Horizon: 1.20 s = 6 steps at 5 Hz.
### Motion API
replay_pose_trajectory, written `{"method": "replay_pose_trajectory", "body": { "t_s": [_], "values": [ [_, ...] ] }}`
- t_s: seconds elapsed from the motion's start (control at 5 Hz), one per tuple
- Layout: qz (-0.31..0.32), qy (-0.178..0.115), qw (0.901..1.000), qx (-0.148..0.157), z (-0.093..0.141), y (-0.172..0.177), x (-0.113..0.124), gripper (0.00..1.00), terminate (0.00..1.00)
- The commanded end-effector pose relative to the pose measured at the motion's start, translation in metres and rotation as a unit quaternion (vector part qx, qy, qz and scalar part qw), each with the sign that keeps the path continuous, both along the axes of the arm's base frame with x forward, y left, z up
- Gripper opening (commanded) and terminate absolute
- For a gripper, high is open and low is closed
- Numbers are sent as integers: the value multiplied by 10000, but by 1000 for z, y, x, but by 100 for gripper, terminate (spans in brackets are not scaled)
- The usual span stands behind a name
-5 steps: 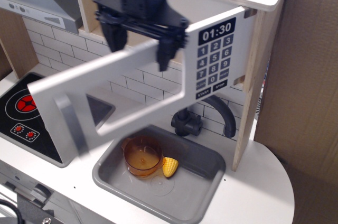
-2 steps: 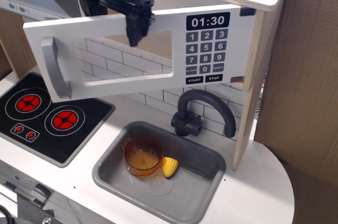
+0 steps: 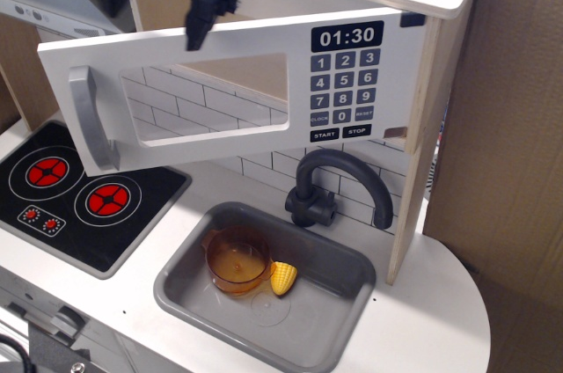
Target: Close microwave
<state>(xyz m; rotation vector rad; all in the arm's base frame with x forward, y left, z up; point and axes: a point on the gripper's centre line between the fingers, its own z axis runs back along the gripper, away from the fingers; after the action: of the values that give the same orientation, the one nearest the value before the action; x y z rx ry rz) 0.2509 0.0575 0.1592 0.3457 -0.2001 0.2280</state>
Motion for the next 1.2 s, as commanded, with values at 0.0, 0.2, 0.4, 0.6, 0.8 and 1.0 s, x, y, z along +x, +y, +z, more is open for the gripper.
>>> {"method": "replay_pose_trajectory", "body": {
  "t_s": [0.0, 0.2, 0.4, 0.6, 0.8, 1.0],
  "values": [
    [755, -135, 9956, -529, -18, -34, -17, 100, 0],
    [824, -96, 9891, -1213, -54, -39, -14, 100, 0],
    [818, -124, 9857, -1469, -74, -37, -4, 100, 0],
    [898, -240, 9837, -1536, -88, -39, 8, 100, 0],
    [788, -490, 9867, -1334, -89, -33, 16, 100, 0],
    [572, -696, 9891, -1162, -85, -25, 25, 100, 0]
  ]
}}
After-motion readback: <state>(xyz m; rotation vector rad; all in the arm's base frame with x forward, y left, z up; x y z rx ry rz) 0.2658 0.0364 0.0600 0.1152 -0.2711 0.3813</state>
